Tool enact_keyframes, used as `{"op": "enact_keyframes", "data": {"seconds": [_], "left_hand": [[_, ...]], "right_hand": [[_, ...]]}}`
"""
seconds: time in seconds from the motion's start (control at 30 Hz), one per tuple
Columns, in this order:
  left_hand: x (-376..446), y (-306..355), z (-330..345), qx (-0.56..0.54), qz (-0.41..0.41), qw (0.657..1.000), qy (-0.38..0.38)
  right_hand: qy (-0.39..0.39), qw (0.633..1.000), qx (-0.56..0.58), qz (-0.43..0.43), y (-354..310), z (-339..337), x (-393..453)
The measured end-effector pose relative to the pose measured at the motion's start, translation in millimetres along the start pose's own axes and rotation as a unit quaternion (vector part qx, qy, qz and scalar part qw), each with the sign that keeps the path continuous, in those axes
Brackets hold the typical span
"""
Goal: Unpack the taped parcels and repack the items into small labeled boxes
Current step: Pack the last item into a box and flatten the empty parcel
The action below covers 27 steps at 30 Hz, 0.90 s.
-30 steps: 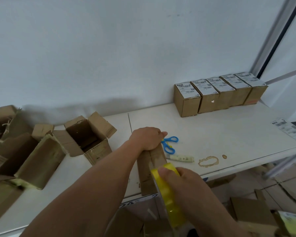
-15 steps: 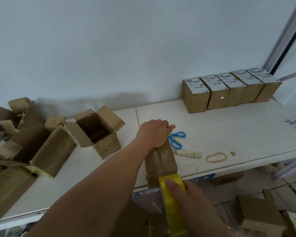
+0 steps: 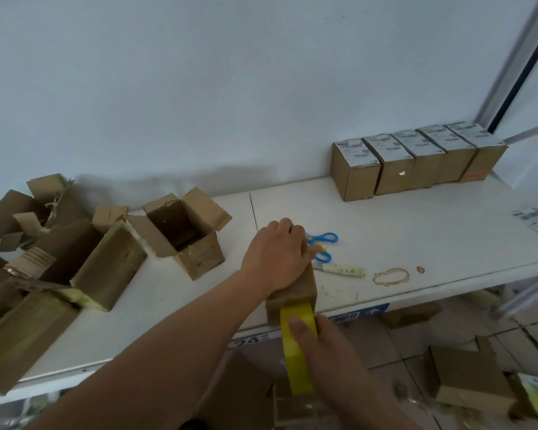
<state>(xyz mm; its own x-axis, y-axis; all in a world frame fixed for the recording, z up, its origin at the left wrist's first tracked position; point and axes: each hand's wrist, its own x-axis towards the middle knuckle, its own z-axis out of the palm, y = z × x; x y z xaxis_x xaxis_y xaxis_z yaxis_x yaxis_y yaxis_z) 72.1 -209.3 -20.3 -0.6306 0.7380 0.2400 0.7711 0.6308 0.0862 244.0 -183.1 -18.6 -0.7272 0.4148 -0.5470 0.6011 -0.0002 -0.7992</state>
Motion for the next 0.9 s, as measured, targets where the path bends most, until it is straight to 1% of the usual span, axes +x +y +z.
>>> {"op": "enact_keyframes", "data": {"seconds": [0.07,0.17,0.27,0.33,0.47,0.67,0.8,0.9], "left_hand": [[-16,-6,-2,-0.024,-0.013,0.998,-0.061],[-28,-9,-7,-0.085,-0.059,0.979,-0.176],[-30,-9,-9,-0.098,-0.056,0.968,-0.223],[-29,-10,-10,-0.093,-0.048,0.966,-0.236],[-28,-10,-7,-0.076,-0.039,0.971,-0.222],[-25,-13,3,-0.081,-0.015,0.991,-0.104],[-17,-18,6,-0.082,-0.042,0.99,-0.107],[-13,-21,1,-0.081,-0.037,0.99,-0.109]], "right_hand": [[0.003,1.0,-0.001,-0.018,-3,0,0],[0.002,0.999,0.037,-0.033,-4,2,2],[-0.016,0.995,0.091,-0.036,6,9,0],[-0.017,0.995,0.093,-0.041,14,12,1],[-0.013,0.997,0.07,-0.033,19,13,6],[-0.024,0.997,0.07,-0.02,16,11,15],[-0.025,0.998,0.054,-0.015,15,10,23],[-0.021,0.999,0.041,-0.023,20,9,30]]}}
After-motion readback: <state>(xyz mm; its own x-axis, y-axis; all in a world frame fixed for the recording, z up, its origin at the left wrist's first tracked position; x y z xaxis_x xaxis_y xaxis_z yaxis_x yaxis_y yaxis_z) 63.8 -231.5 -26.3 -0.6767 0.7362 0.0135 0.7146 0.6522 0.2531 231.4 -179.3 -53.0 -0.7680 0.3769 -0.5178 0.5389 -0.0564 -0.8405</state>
